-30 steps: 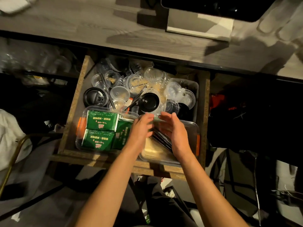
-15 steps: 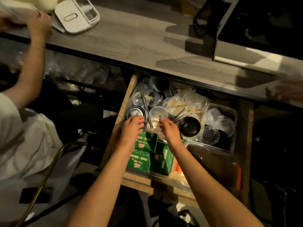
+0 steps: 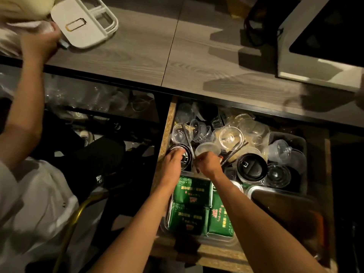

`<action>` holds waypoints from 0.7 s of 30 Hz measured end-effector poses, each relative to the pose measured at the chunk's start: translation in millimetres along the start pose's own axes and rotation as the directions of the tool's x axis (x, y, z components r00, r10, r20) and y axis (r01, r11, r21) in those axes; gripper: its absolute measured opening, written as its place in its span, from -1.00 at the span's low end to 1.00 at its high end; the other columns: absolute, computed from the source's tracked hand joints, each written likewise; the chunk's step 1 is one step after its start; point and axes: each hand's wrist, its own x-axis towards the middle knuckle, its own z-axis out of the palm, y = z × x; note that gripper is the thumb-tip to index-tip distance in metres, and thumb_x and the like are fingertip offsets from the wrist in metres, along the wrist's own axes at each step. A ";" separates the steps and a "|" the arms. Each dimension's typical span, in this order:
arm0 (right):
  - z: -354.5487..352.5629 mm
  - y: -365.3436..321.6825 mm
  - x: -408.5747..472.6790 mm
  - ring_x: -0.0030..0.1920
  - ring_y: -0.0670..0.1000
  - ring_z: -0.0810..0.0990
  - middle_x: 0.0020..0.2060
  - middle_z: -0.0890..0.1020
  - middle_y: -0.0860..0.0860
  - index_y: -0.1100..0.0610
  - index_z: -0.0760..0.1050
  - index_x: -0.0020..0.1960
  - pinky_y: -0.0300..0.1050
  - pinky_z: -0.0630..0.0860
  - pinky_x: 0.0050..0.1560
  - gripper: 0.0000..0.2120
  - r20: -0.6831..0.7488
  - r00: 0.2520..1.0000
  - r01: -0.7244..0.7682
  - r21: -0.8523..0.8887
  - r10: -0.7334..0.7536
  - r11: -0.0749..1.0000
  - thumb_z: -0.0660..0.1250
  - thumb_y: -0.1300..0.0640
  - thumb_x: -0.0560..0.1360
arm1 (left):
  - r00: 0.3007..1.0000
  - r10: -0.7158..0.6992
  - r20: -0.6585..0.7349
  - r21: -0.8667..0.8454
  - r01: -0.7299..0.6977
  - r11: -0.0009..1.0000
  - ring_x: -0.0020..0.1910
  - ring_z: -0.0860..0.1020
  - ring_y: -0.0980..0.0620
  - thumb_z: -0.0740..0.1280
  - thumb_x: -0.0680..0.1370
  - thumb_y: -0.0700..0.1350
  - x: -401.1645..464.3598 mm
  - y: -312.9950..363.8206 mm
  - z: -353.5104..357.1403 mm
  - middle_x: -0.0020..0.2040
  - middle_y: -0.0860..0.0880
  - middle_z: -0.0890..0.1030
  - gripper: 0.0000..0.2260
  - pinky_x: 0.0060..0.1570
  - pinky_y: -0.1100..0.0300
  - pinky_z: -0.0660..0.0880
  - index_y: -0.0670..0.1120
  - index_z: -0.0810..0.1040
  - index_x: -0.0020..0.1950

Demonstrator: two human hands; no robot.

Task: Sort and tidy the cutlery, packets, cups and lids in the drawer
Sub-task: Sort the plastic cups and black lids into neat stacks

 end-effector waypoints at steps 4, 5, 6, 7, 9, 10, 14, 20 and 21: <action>-7.9 2.1 -10.9 -0.36 0.04 0.56 -0.31 0.65 0.17 0.22 0.56 -0.29 -0.21 0.44 -0.32 -0.75 -0.085 0.996 0.007 0.144 0.006 0.990 0.29 0.21 0.55 | 1.000 0.001 0.028 -0.073 0.001 0.997 0.17 0.60 0.07 0.16 0.38 0.38 -1.9 3.3 -2.0 0.10 0.15 0.67 -0.78 0.29 -0.10 0.48 0.47 0.58 -0.13; -9.5 1.9 -16.2 -0.36 0.03 0.56 -0.31 0.65 0.16 0.17 0.52 -0.29 -0.17 0.49 -0.28 -0.77 -0.109 0.994 0.014 0.244 0.013 0.970 0.31 0.21 0.55 | 0.999 0.000 0.041 -0.089 0.004 0.996 0.17 0.60 0.07 0.16 0.38 0.38 -4.7 7.9 -2.1 0.09 0.16 0.66 -0.77 0.30 -0.10 0.48 0.47 0.58 -0.13; -11.1 1.2 -22.1 -0.34 0.05 0.58 -0.30 0.66 0.15 0.13 0.51 -0.26 -0.08 0.53 -0.22 -0.80 -0.140 0.990 0.028 0.366 0.025 0.930 0.32 0.22 0.54 | 0.999 0.004 0.054 -0.093 0.001 0.996 0.18 0.59 0.08 0.16 0.39 0.38 -7.1 13.4 -2.3 0.09 0.17 0.66 -0.76 0.31 -0.10 0.47 0.45 0.59 -0.11; -14.5 -1.9 -29.4 -0.32 0.05 0.60 -0.29 0.67 0.13 0.11 0.50 -0.23 -0.02 0.55 -0.18 -0.83 -0.179 0.983 0.051 0.471 0.039 0.881 0.33 0.24 0.54 | 0.998 0.008 0.068 -0.102 -0.001 0.995 0.20 0.58 0.08 0.18 0.40 0.36 -11.9 22.5 -2.2 0.11 0.16 0.65 -0.73 0.33 -0.08 0.45 0.40 0.60 -0.05; -20.5 -10.7 -46.0 -0.32 -0.02 0.58 -0.31 0.64 0.06 0.13 0.49 -0.16 -0.03 0.54 -0.20 -0.87 -0.227 0.973 0.115 0.619 0.037 0.777 0.31 0.27 0.55 | 0.993 0.019 0.115 -0.134 -0.004 0.991 0.26 0.55 0.06 0.22 0.41 0.32 -17.9 37.1 0.2 0.21 0.07 0.62 -0.57 0.38 -0.03 0.41 0.19 0.61 0.17; -22.7 -16.1 -54.8 -0.35 -0.06 0.55 -0.34 0.61 0.02 0.16 0.49 -0.15 -0.11 0.53 -0.24 -0.88 -0.230 0.973 0.146 0.682 0.021 0.717 0.30 0.30 0.56 | 0.990 0.024 0.141 -0.154 -0.002 0.988 0.29 0.53 0.05 0.25 0.39 0.35 -19.3 42.3 2.5 0.27 0.02 0.60 -0.45 0.39 -0.02 0.40 0.08 0.58 0.26; -26.6 -40.0 -89.0 -0.40 -0.08 0.52 -0.37 0.57 0.06 0.35 0.51 -0.04 -0.25 0.51 -0.34 -0.93 -0.110 0.990 0.137 0.879 -0.084 0.457 0.25 0.37 0.58 | 0.978 0.024 0.207 -0.332 0.047 0.942 0.24 0.59 -0.03 0.24 0.60 0.22 -22.7 56.1 7.3 0.20 -0.02 0.65 -0.67 0.09 0.11 0.57 0.02 0.61 0.13; -29.5 -58.2 -93.0 -0.33 -0.03 0.55 -0.35 0.61 0.09 0.28 0.63 -0.12 -0.15 0.54 -0.21 -0.85 -0.095 0.994 0.109 0.882 -0.053 0.458 0.35 0.22 0.55 | 0.995 0.088 0.035 -0.492 -0.059 0.868 0.01 0.69 -0.03 0.11 0.71 -0.11 -25.2 62.6 -18.9 -0.15 -0.07 0.72 -0.75 0.06 0.12 0.60 -0.14 0.56 0.04; -30.9 -61.1 -87.2 -0.36 -0.06 0.53 -0.37 0.58 0.05 0.25 0.61 -0.16 -0.17 0.52 -0.23 -0.83 -0.113 0.994 0.102 0.891 0.001 0.442 0.35 0.20 0.56 | 0.997 0.080 0.001 -0.483 -0.069 0.873 -0.10 0.69 -0.02 0.12 0.71 -0.11 -23.2 61.0 -26.3 -0.24 -0.05 0.69 -0.76 0.00 0.14 0.61 -0.14 0.56 0.04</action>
